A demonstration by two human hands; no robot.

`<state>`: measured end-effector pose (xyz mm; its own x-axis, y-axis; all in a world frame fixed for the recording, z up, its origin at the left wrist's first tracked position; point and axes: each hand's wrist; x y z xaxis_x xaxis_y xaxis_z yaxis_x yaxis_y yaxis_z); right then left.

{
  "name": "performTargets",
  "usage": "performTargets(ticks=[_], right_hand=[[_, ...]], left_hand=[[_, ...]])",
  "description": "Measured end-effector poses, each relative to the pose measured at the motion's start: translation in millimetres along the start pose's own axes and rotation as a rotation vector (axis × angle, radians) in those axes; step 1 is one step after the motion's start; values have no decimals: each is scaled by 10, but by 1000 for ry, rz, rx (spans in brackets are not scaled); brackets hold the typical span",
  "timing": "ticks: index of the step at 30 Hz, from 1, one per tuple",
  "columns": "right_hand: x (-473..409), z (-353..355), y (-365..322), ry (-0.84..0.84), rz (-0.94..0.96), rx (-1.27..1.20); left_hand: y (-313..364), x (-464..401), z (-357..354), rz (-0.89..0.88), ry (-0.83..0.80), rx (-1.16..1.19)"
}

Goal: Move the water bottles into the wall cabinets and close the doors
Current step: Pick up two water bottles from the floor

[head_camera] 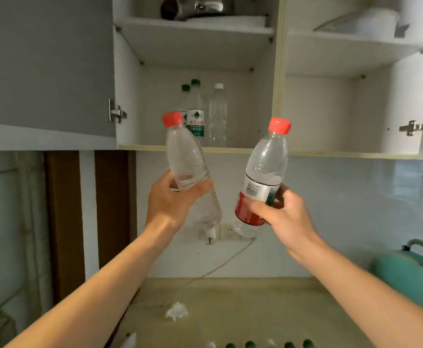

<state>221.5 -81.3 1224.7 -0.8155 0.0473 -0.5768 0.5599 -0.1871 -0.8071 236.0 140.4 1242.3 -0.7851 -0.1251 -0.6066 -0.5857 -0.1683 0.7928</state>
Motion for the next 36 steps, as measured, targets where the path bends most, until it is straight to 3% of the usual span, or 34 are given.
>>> performTargets(ticks=[3,10,19,27,33,36], right_hand=[[-495,142,-83,-25,63,-29],[-1477,191,-262,-22,152,-41],[-2624,-106,-347,41,95,-75],[-3059,-403,-170,46,-80,12],[-3202,-364,28,21,27,265],[-3230,-351,81,11,67,309]], left_hand=[[169,-380,-107,-76,53,-14],[403,-1136,-104,-74,101,-30],[353,-2358,33,-76,140,-106],[-45,-2920,57,3,-41,-177],[-172,-3135,206,20,-315,-255],[-220,-3194,248,-5,-360,-270]])
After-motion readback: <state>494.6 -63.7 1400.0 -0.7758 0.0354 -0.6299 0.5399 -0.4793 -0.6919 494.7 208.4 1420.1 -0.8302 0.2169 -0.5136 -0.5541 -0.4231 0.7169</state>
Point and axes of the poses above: each hand's wrist, its own x-axis away from the middle knuckle, its own z-axis out of the back of the hand, y = z × x, and after that the axes turned 4 degrees about -y, right-handed
